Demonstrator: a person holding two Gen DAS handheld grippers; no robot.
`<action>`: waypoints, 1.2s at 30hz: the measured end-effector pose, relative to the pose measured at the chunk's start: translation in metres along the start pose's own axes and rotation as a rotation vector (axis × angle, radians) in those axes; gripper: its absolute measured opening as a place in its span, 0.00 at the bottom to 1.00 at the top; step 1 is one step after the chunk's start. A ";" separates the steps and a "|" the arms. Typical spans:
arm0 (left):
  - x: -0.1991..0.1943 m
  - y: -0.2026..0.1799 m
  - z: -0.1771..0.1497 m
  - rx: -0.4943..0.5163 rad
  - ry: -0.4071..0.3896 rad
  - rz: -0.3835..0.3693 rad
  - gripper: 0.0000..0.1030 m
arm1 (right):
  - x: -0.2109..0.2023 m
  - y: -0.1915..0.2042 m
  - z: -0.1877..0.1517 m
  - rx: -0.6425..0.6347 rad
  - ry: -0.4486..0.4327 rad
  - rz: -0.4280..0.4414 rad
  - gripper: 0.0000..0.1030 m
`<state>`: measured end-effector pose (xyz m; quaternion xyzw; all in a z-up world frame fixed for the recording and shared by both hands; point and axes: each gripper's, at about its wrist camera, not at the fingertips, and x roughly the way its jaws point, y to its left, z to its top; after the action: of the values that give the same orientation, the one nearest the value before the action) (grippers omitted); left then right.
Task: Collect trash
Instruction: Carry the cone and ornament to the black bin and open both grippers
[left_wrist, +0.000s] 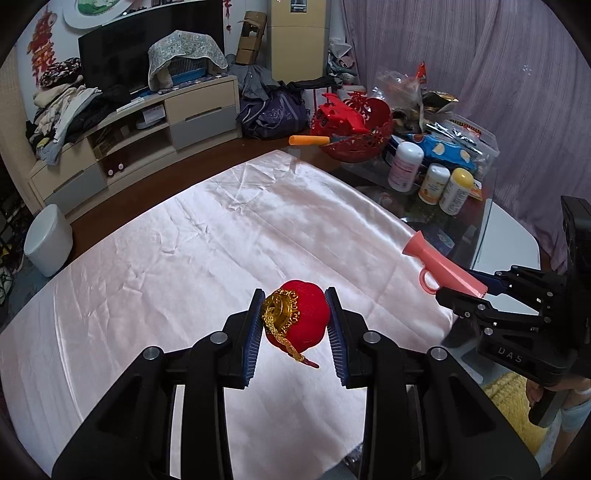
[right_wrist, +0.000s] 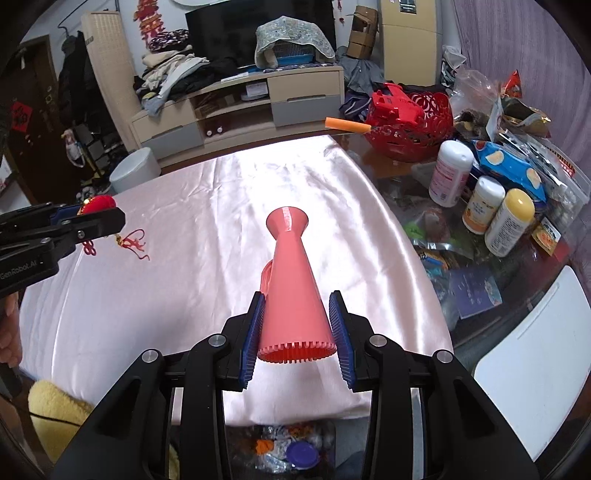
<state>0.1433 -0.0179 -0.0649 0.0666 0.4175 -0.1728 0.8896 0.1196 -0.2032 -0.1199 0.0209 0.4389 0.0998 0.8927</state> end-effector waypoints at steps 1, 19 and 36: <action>-0.008 -0.003 -0.009 0.001 -0.001 -0.001 0.30 | -0.007 0.001 -0.009 0.002 0.001 -0.004 0.36; 0.004 -0.061 -0.170 -0.099 0.201 -0.122 0.30 | -0.031 -0.006 -0.137 0.076 0.113 -0.010 0.36; 0.084 -0.093 -0.242 -0.107 0.422 -0.212 0.30 | 0.041 -0.016 -0.206 0.181 0.360 0.070 0.36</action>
<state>-0.0155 -0.0618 -0.2823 0.0099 0.6074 -0.2252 0.7618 -0.0157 -0.2212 -0.2798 0.0981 0.5978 0.0931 0.7902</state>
